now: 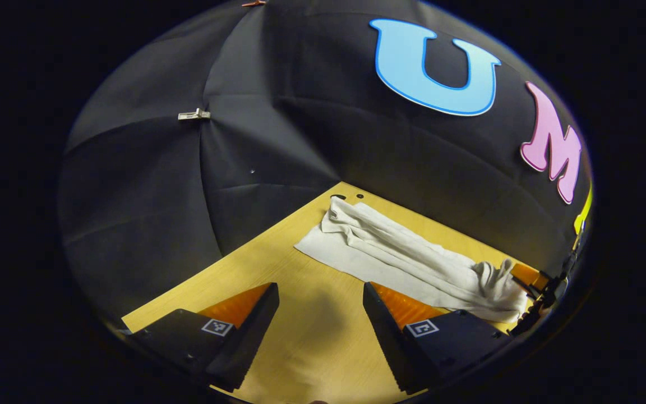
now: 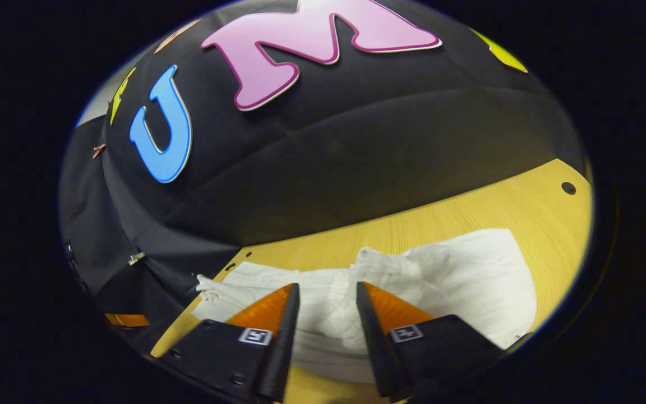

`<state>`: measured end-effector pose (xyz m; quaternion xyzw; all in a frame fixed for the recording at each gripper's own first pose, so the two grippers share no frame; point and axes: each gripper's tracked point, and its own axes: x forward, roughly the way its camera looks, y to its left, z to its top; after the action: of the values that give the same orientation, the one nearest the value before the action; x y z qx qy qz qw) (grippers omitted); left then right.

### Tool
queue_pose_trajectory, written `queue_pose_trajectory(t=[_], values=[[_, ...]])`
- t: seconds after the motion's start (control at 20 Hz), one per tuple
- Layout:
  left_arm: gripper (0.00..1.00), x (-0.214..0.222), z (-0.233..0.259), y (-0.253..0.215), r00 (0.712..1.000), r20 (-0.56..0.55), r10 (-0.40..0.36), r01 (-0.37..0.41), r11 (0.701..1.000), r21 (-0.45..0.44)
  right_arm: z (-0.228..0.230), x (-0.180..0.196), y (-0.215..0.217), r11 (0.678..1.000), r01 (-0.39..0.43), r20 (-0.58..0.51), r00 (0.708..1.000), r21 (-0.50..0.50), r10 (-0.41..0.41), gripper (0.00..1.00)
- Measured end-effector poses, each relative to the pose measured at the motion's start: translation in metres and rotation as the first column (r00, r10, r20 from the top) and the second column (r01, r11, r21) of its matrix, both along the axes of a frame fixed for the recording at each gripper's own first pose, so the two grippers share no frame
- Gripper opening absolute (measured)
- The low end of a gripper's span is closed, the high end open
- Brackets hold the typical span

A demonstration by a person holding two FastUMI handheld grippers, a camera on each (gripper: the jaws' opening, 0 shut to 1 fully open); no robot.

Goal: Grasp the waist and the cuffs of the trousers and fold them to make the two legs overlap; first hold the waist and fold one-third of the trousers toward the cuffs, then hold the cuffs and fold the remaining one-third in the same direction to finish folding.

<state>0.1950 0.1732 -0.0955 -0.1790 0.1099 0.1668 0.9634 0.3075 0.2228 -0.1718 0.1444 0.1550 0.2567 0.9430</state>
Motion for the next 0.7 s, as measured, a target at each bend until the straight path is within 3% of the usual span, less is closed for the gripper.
queue_pose_trajectory(t=[0.1, 0.2, 0.35, 0.7], values=[[0.96, 0.012, 0.003, 0.011, 1.000, -0.009, 0.002, -0.002, 0.999, 0.033, 0.001, -0.010, -0.004, 1.000, -0.008, 0.006, 1.000, -0.021, 0.008, 0.95], [0.96, 0.033, 0.008, 0.020, 1.000, -0.010, -0.013, 0.014, 0.998, 0.061, 0.006, -0.015, -0.025, 0.999, 0.012, 0.014, 1.000, -0.035, -0.011, 0.98], [0.96, 0.071, 0.012, 0.019, 0.997, 0.011, -0.075, 0.075, 0.997, 0.006, 0.018, -0.022, -0.066, 0.997, 0.057, 0.026, 0.998, -0.048, -0.056, 0.98], [0.95, 0.160, -0.015, 0.048, 0.996, -0.051, -0.070, 0.072, 0.996, 0.045, 0.016, -0.062, -0.181, 0.978, 0.146, 0.023, 0.989, -0.150, -0.144, 0.98]])
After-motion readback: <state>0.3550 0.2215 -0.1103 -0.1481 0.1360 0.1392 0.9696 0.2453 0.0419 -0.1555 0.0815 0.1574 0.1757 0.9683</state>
